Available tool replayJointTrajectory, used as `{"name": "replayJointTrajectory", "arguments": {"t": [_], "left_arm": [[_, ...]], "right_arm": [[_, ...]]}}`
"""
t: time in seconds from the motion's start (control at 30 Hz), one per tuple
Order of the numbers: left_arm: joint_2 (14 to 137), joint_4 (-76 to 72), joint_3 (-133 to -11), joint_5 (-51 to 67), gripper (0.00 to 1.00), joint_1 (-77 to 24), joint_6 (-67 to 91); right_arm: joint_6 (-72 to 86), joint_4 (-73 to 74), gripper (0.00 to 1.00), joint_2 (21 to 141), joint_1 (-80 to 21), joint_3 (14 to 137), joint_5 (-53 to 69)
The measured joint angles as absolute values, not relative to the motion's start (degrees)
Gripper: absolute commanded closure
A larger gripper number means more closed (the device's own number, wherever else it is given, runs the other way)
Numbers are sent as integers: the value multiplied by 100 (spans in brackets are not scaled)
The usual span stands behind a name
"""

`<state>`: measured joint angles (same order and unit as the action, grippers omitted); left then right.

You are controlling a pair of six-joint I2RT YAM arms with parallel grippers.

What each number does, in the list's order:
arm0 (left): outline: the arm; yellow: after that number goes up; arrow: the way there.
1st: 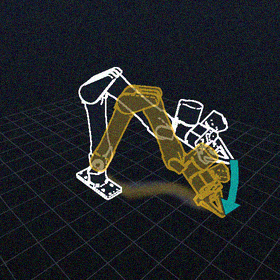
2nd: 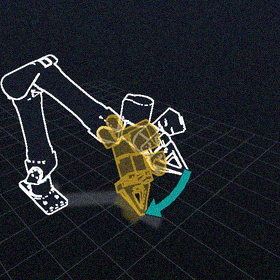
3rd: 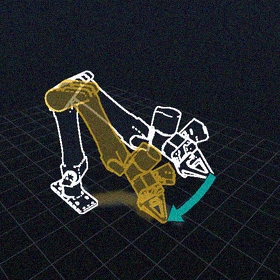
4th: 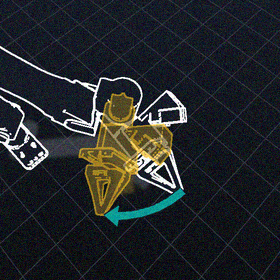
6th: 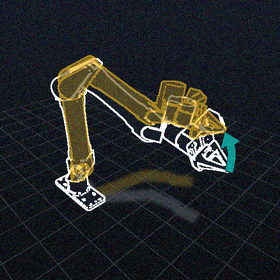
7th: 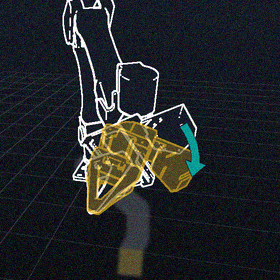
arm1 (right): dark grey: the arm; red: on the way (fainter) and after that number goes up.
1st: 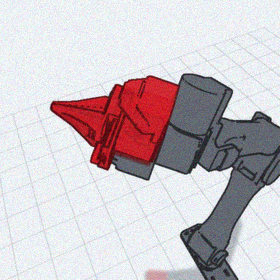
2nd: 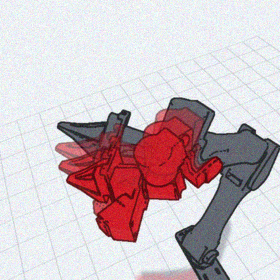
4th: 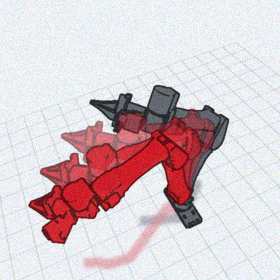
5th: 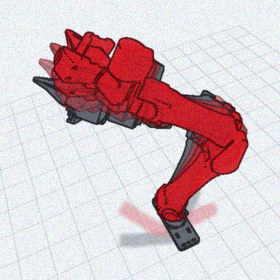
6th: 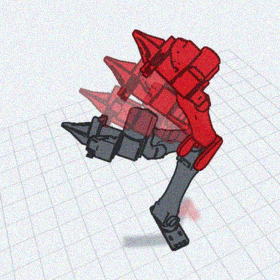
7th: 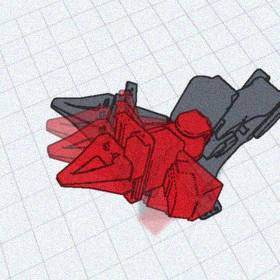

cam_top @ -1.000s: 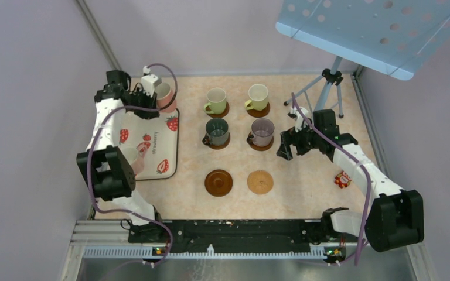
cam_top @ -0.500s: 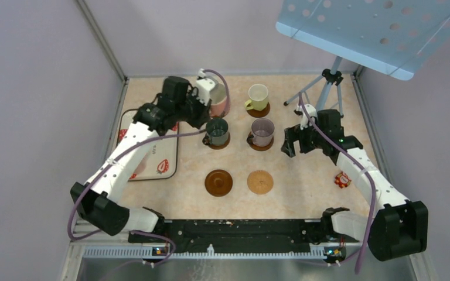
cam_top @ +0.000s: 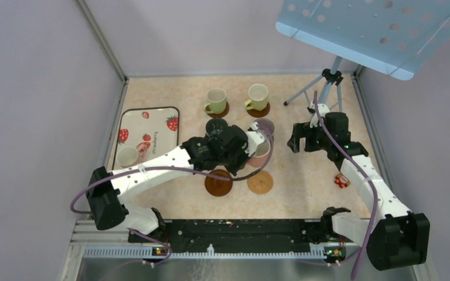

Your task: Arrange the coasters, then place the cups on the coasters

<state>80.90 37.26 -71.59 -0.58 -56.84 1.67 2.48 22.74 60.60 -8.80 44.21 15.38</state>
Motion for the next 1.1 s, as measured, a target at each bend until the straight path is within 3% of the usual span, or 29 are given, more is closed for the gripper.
{"name": "replayJointTrajectory", "arguments": {"t": [0.27,1.1], "left_arm": [[8379,3282,-6611,-425,100,-6528,646],[9054,1876,-5583,-738,100,-6700,1363]], "right_arm": [[405,2167,7,5822,-768,4185,1420],[408,1988,7,5808,-762,4084,1608]]}}
